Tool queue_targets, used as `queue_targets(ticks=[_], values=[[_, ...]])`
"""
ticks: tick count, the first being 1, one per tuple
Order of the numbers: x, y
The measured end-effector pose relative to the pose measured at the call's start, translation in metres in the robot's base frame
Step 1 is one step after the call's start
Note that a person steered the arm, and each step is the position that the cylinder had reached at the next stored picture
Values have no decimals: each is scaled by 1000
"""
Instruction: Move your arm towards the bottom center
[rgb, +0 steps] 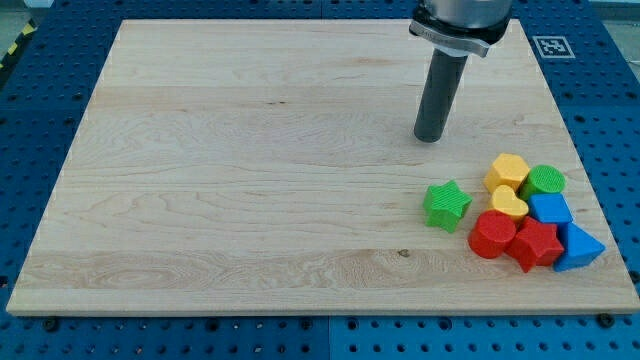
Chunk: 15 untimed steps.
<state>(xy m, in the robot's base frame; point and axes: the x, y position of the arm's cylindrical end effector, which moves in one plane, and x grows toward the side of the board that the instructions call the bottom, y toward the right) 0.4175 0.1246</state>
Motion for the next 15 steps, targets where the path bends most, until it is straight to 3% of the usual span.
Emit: queue_targets(ticks=[11, 13, 15], values=[[16, 2], [18, -43], [108, -71]])
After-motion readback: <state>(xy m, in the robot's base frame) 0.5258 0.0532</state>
